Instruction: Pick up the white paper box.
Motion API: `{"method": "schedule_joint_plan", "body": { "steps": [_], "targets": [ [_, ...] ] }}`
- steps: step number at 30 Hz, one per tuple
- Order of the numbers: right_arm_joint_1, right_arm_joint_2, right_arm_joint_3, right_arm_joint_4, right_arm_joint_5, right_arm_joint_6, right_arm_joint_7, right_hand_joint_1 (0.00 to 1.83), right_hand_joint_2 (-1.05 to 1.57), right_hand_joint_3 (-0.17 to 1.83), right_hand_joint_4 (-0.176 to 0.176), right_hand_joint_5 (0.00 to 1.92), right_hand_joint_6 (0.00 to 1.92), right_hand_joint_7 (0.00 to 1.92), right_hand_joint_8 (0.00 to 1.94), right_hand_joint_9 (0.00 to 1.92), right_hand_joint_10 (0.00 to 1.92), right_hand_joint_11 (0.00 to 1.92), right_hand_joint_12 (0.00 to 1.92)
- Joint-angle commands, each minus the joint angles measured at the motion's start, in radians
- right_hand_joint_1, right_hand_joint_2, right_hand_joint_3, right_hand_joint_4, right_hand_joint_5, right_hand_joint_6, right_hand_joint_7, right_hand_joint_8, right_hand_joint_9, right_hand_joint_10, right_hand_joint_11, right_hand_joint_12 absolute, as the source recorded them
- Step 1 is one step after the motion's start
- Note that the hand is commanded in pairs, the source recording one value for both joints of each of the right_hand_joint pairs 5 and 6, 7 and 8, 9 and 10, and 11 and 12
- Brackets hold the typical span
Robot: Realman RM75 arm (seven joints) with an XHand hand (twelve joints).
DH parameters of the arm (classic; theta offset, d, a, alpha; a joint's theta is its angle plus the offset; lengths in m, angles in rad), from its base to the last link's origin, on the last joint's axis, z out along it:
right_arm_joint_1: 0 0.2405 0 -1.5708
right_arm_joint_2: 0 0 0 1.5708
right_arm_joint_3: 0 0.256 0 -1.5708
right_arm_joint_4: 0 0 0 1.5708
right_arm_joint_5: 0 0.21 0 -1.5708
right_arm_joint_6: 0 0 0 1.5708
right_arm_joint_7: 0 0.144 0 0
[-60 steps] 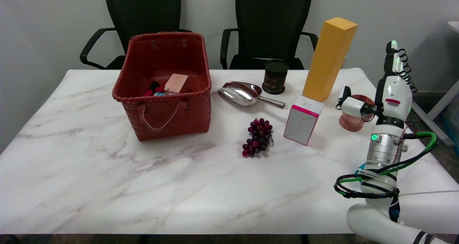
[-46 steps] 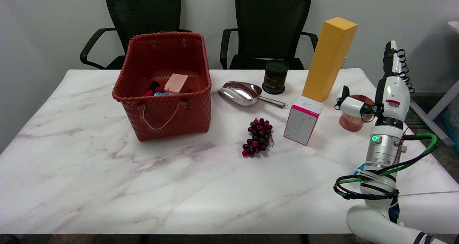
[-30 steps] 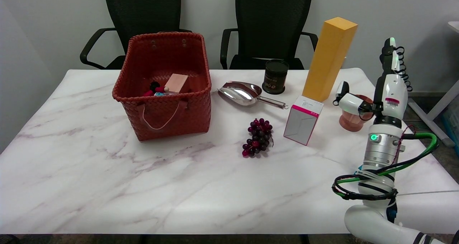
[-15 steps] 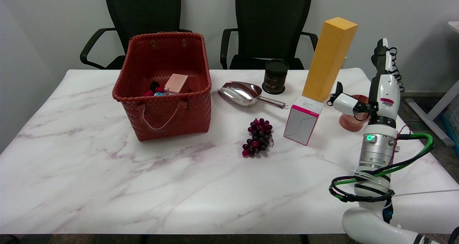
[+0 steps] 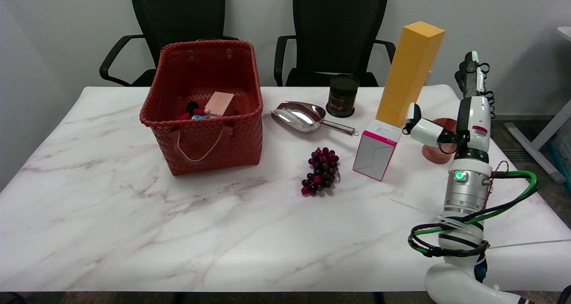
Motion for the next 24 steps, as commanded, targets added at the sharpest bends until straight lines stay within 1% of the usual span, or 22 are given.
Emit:
{"method": "schedule_joint_plan", "body": {
  "steps": [1,4,7,8,11,12,14,20,24],
  "targets": [
    [-0.02,0.001,-0.007,-0.007,0.013,-0.011,0.354,1.18,0.37,1.17,0.0,0.08,0.08,0.2,0.2,0.26,0.26,0.26,0.26],
    [-0.041,0.017,-0.004,-0.016,0.013,-0.032,0.466,1.19,0.26,1.17,0.0,0.07,0.07,0.19,0.19,0.26,0.26,0.25,0.25],
    [-0.066,0.049,0.0,-0.022,0.013,-0.097,0.547,1.2,0.06,1.07,0.0,0.0,0.0,0.22,0.22,0.27,0.27,0.23,0.23],
    [-0.071,0.055,0.002,-0.024,0.013,-0.111,0.558,1.21,0.04,1.0,0.0,0.0,0.0,0.22,0.22,0.23,0.23,0.19,0.19],
    [-0.076,0.085,0.004,-0.042,0.013,-0.146,0.58,1.21,0.01,0.94,0.0,0.0,0.0,0.15,0.15,0.14,0.14,0.1,0.1],
    [-0.074,0.088,0.004,-0.053,0.013,-0.152,0.58,1.22,0.01,0.91,0.0,0.0,0.0,0.08,0.08,0.11,0.11,0.06,0.06],
    [-0.067,0.088,0.004,-0.067,0.014,-0.159,0.582,1.23,0.02,0.86,0.0,0.0,0.0,0.01,0.01,0.08,0.08,0.03,0.03],
    [-0.038,0.097,0.008,-0.111,0.037,-0.245,0.584,1.27,0.08,0.75,0.0,0.0,0.0,0.0,0.0,0.05,0.05,0.0,0.0],
    [-0.024,0.104,0.008,-0.129,0.055,-0.289,0.585,1.28,0.1,0.75,0.0,0.0,0.0,0.0,0.0,0.01,0.01,0.0,0.0]
  ]
}}
